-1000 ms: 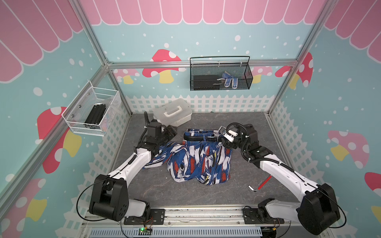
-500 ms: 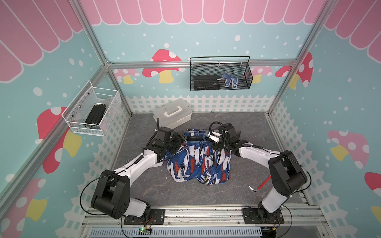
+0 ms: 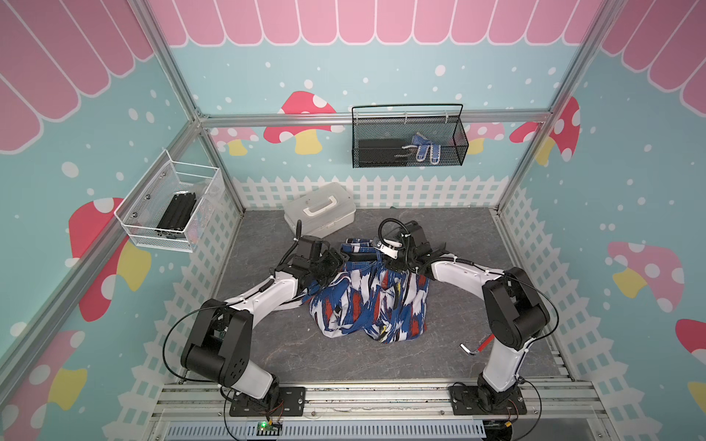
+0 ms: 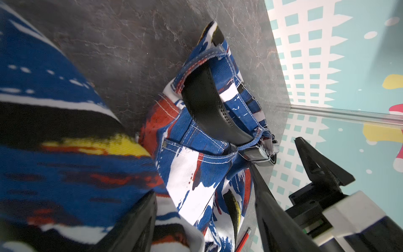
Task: Remove the belt from the trousers
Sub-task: Adjust the trousers at the center of the board.
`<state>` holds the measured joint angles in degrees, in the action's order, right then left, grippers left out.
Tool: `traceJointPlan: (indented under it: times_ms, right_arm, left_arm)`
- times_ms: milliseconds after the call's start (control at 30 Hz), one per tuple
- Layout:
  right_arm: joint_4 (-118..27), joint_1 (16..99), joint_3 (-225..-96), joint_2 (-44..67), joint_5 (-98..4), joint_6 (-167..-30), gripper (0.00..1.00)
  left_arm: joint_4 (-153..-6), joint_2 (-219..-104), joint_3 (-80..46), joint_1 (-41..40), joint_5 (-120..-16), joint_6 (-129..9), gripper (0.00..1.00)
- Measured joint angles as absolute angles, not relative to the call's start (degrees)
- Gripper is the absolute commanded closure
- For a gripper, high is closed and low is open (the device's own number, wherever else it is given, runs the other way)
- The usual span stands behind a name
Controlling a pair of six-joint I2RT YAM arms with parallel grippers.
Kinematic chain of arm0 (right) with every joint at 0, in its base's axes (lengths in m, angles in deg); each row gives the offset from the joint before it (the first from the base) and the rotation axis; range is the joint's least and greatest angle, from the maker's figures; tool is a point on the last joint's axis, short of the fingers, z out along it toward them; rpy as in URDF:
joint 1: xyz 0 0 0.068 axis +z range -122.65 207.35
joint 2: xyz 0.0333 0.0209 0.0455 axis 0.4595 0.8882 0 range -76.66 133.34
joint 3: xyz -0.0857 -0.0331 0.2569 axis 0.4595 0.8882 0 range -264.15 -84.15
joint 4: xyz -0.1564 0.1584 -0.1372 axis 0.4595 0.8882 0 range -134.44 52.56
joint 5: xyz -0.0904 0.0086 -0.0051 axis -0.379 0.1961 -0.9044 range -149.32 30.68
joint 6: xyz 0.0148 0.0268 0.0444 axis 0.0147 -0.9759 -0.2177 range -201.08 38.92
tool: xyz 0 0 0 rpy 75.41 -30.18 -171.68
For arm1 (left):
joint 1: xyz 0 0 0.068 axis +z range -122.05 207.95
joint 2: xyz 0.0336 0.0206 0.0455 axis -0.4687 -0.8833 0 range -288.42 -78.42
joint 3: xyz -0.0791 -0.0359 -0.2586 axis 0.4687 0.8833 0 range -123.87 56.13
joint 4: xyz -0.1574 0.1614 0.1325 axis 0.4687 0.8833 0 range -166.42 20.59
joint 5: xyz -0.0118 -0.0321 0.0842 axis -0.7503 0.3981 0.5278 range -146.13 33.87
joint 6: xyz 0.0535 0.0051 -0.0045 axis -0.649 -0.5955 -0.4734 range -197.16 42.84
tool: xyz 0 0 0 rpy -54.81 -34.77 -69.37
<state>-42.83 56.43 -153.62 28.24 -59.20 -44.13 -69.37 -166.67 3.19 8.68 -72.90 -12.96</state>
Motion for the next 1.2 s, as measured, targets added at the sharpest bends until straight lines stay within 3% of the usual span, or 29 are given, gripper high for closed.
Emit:
traceJointPlan:
  times_ms: [533,733,967,1100,1200]
  right_arm:
    - [-42.0,57.1,-152.5,31.3,-60.8,-45.3,0.23]
    - [-43.7,57.1,-154.1,34.8,-61.8,-45.5,0.50]
    - [-40.9,57.1,-157.3,36.4,-62.3,-46.2,0.68]
    - [-35.7,57.1,-160.3,36.4,-61.1,-48.1,0.99]
    - [-30.4,57.0,-164.3,36.5,-57.8,-50.9,1.00]
  left_arm:
    - [-69.6,-170.0,3.0,8.7,-73.1,-12.8,0.26]
    - [-69.6,-171.1,2.3,8.7,-73.8,-12.8,0.27]
    - [-69.1,-171.0,2.1,8.7,-73.9,-13.1,0.26]
    - [-67.9,-170.8,1.5,8.7,-74.0,-13.7,0.26]
    - [-65.6,-170.8,-0.2,8.7,-74.0,-15.5,0.27]
